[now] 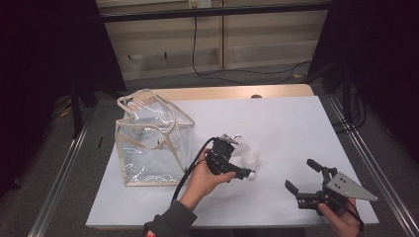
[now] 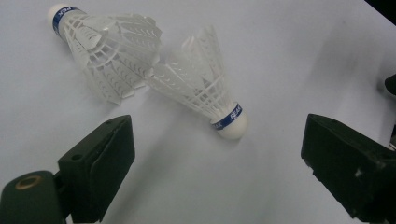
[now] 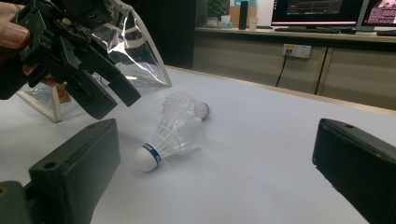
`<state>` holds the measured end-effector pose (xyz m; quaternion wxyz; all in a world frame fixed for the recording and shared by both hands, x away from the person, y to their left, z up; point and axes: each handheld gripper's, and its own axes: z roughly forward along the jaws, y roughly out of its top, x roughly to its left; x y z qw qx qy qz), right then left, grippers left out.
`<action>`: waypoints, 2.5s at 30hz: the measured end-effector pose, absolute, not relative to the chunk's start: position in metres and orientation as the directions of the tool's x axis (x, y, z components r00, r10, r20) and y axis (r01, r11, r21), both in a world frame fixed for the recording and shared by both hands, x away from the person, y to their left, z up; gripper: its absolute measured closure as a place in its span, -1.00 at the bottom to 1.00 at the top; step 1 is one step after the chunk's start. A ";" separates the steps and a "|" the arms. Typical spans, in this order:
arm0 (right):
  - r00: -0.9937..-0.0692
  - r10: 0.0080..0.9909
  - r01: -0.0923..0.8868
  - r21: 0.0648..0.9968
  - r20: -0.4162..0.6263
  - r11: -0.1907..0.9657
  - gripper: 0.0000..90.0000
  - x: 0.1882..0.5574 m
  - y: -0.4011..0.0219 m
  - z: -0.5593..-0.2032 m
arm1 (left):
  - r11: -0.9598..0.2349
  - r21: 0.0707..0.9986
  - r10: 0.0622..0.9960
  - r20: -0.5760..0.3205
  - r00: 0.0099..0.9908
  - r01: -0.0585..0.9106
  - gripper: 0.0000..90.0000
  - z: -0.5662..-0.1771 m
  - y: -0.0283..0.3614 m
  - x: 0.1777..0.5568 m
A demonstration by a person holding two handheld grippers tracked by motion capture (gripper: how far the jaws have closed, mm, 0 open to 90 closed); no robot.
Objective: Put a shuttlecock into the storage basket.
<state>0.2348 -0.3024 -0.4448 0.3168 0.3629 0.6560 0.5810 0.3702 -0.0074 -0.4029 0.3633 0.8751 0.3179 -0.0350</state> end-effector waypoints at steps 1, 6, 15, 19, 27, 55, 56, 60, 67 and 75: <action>-0.536 0.844 0.108 0.992 0.006 0.061 -0.98 0.235 -0.302 -0.445 | -0.534 0.615 0.529 -0.292 0.797 0.580 -0.78 -0.403 -0.008 0.370; -0.535 0.845 0.107 0.992 0.006 0.061 -0.98 0.235 -0.302 -0.445 | -0.539 0.613 0.531 -0.285 0.798 0.578 -0.75 -0.405 -0.010 0.370; -0.534 0.846 0.108 0.992 0.007 0.060 -0.98 0.235 -0.303 -0.445 | -0.529 0.617 0.538 -0.287 0.793 0.583 -0.72 -0.411 -0.015 0.369; -0.533 0.846 0.108 0.992 0.007 0.060 -0.98 0.234 -0.303 -0.445 | -0.540 0.613 0.534 -0.280 0.798 0.577 -0.70 -0.414 -0.018 0.369; -0.532 0.847 0.109 0.992 0.008 0.060 -0.98 0.234 -0.303 -0.445 | -0.538 0.610 0.546 -0.273 0.792 0.581 -0.66 -0.418 -0.022 0.369; -0.533 0.846 0.109 0.992 0.010 0.057 -0.98 0.234 -0.303 -0.445 | -0.535 0.618 0.547 -0.266 0.794 0.576 -0.42 -0.430 -0.030 0.367; -0.533 0.846 0.109 0.992 0.010 0.057 -0.98 0.234 -0.303 -0.445 | -0.536 0.618 0.546 -0.266 0.794 0.575 -0.40 -0.430 -0.030 0.367; -0.533 0.846 0.109 0.992 0.010 0.057 -0.98 0.234 -0.303 -0.445 | -0.535 0.619 0.543 -0.269 0.795 0.575 -0.38 -0.430 -0.031 0.366; -0.532 0.847 0.109 0.992 0.008 0.059 -0.98 0.234 -0.303 -0.445 | -0.529 0.619 0.543 -0.277 0.792 0.580 -0.26 -0.432 -0.034 0.365; -0.533 0.846 0.107 0.992 0.006 0.060 -0.98 0.234 -0.303 -0.444 | -0.520 0.614 0.549 -0.291 0.783 0.593 -0.02 -0.438 -0.040 0.364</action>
